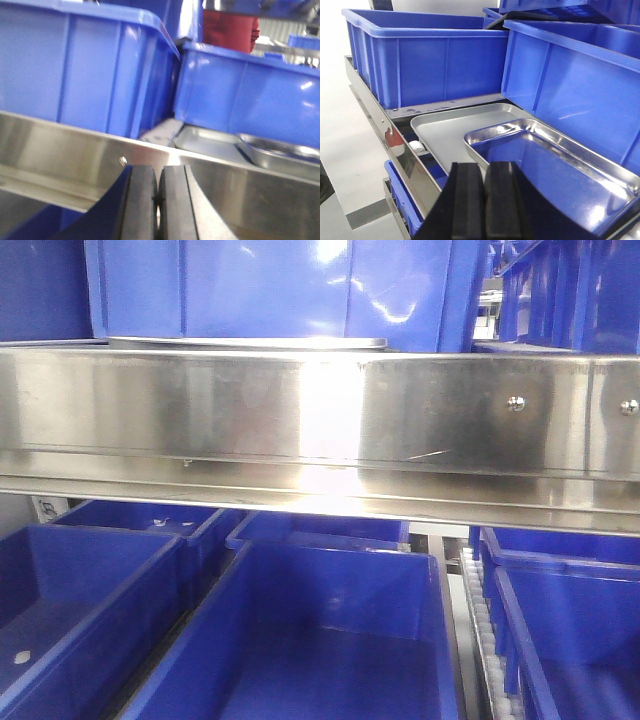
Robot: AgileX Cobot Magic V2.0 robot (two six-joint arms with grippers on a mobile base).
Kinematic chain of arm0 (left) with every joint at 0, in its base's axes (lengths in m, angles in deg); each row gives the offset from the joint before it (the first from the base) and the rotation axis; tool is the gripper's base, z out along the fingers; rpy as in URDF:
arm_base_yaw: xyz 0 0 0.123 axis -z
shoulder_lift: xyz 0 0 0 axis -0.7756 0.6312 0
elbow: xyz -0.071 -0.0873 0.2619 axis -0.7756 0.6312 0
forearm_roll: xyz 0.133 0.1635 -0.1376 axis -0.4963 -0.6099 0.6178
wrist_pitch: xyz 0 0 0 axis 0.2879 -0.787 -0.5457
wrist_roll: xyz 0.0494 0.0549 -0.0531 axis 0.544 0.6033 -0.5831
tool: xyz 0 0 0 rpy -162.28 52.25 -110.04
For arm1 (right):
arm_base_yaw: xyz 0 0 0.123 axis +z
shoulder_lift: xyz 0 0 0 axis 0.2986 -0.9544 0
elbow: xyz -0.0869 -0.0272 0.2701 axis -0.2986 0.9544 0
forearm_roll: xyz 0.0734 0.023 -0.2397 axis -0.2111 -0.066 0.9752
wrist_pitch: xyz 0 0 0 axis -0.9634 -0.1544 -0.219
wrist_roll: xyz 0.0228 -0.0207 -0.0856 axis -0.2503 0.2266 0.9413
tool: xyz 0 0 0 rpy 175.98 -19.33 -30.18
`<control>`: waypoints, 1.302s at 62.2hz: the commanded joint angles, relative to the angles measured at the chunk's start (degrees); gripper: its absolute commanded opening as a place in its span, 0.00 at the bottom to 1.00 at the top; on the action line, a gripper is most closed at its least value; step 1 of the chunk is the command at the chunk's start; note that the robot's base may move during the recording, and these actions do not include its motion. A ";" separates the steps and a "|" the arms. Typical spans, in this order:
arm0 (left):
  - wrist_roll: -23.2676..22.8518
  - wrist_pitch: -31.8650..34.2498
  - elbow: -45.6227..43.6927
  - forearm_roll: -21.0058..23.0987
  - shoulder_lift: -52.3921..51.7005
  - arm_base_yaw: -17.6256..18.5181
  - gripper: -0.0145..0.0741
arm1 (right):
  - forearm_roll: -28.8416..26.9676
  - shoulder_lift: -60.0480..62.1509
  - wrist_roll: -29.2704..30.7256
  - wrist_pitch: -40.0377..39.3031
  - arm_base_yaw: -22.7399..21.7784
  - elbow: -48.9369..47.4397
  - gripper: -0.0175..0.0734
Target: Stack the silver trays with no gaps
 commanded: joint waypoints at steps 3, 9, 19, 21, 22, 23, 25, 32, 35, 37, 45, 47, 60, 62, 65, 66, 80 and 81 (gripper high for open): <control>-1.24 1.89 -0.07 -8.12 -0.29 -0.09 0.17 | 0.53 0.62 0.22 -1.45 0.04 0.06 0.10; -7.84 3.75 -0.07 -13.56 -0.29 -0.09 0.17 | 0.53 0.62 0.22 -1.45 0.04 0.06 0.10; -16.72 6.00 -0.07 -16.86 -0.29 -0.09 0.17 | 0.53 0.62 0.22 -1.45 0.04 0.06 0.10; -19.18 5.26 -0.07 -18.27 -0.29 -0.09 0.17 | 0.53 0.62 0.22 -1.45 0.04 0.06 0.10; -20.42 4.53 -0.07 -18.81 -0.29 0.10 0.17 | 0.53 0.62 0.22 -1.45 0.04 0.06 0.10; -21.08 3.97 -0.07 -19.52 -0.29 0.25 0.17 | 0.53 0.62 0.22 -1.45 0.04 0.06 0.10; -21.60 2.34 -0.07 -19.87 -0.29 0.86 0.17 | 0.53 0.62 0.22 -1.45 0.04 0.06 0.10; -21.60 -1.85 -0.07 -20.00 -0.29 3.51 0.17 | 0.53 0.62 0.22 -1.45 0.04 0.06 0.10; -21.02 -2.79 -0.07 -20.77 -0.29 3.93 0.17 | 0.53 0.62 0.22 -1.45 0.04 0.06 0.10; -20.61 -2.91 -0.07 -21.15 -0.29 3.93 0.17 | 0.53 0.62 0.22 -1.45 0.04 0.06 0.10; -20.48 -2.91 -0.07 -23.63 -0.29 1.63 0.17 | 0.53 0.62 0.22 -1.45 0.04 0.06 0.10; -20.48 -2.79 -0.07 -23.90 -0.29 1.17 0.17 | 0.53 0.62 0.22 -1.45 0.04 0.06 0.10; -20.48 3.30 -0.07 -24.05 -0.29 0.36 0.17 | 0.53 0.62 0.22 -1.45 0.04 0.06 0.10; -20.48 4.70 -0.07 -24.16 -0.29 0.36 0.17 | 0.53 0.62 0.22 -1.45 0.04 0.06 0.10; -20.48 5.69 -0.07 -24.32 -0.29 0.48 0.17 | 0.53 0.62 0.22 -1.45 0.04 0.06 0.10; -20.48 5.70 -0.07 -24.53 -0.29 0.48 0.17 | 0.53 0.62 0.22 -1.45 0.04 0.06 0.10; -21.15 3.61 -0.07 -24.63 -0.29 -1.39 0.17 | 0.53 0.62 0.22 -1.45 0.04 0.06 0.10; -21.14 3.47 -0.07 -24.63 -0.29 -1.39 0.17 | 0.53 0.62 0.22 -1.45 0.04 0.06 0.10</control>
